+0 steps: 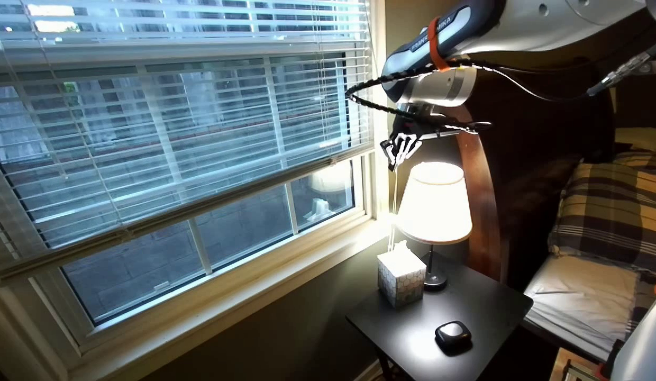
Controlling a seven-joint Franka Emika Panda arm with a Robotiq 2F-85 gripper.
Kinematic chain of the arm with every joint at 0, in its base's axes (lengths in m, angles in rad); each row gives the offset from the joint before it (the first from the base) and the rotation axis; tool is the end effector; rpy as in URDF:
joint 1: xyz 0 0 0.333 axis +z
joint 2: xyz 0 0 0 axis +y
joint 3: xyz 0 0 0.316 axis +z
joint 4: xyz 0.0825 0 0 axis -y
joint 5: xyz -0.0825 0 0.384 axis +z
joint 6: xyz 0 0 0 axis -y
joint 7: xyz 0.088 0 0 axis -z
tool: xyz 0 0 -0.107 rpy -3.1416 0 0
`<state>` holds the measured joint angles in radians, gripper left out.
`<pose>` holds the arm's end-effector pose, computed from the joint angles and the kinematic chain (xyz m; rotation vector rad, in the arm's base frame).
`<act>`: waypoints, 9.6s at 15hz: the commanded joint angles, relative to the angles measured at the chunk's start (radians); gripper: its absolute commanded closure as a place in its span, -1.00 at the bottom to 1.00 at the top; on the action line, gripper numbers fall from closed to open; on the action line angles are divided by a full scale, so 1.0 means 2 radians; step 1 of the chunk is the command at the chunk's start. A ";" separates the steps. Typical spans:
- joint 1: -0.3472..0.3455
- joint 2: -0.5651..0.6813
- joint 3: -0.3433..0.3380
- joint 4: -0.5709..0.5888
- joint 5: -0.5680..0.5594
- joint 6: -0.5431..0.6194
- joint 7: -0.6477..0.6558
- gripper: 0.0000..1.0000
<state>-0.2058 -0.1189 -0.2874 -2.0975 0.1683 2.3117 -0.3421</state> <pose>0.4827 -0.2611 0.5053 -3.0374 0.3786 -0.5710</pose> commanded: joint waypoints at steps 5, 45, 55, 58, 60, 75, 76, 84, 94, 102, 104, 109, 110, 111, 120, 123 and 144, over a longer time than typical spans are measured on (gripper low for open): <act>-0.002 0.023 -0.003 -0.065 0.030 0.011 -0.073 0.99; 0.013 0.025 0.026 -0.096 0.032 0.228 -0.148 0.99; 0.020 0.069 0.027 -0.086 0.050 0.379 -0.209 0.99; 0.012 0.088 0.022 -0.078 0.039 0.428 -0.205 0.99; 0.006 0.099 0.017 -0.072 0.035 0.453 -0.203 0.99; -0.038 0.176 -0.079 -0.009 -0.054 0.497 -0.133 0.99; -0.036 0.183 -0.088 -0.007 -0.053 0.500 -0.133 0.99; -0.032 0.226 -0.140 -0.007 -0.047 0.467 -0.127 0.99; -0.002 0.262 -0.195 -0.004 -0.052 0.375 -0.090 0.99; -0.048 0.236 -0.139 0.001 -0.146 0.358 0.015 0.99; -0.055 0.229 -0.127 0.001 -0.151 0.351 0.022 0.99; -0.071 0.211 -0.097 0.000 -0.153 0.343 0.031 0.99; -0.072 0.207 -0.093 0.000 -0.152 0.342 0.032 0.99; -0.074 0.205 -0.090 0.001 -0.153 0.344 0.033 0.99; -0.035 0.195 -0.141 -0.001 -0.152 0.341 0.045 0.99; -0.022 0.185 -0.152 -0.002 -0.151 0.344 0.043 0.99; 0.049 0.142 -0.187 -0.005 -0.163 0.399 0.025 -0.62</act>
<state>-0.1405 0.2107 -0.6479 -2.0834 -0.1166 3.0734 -0.2827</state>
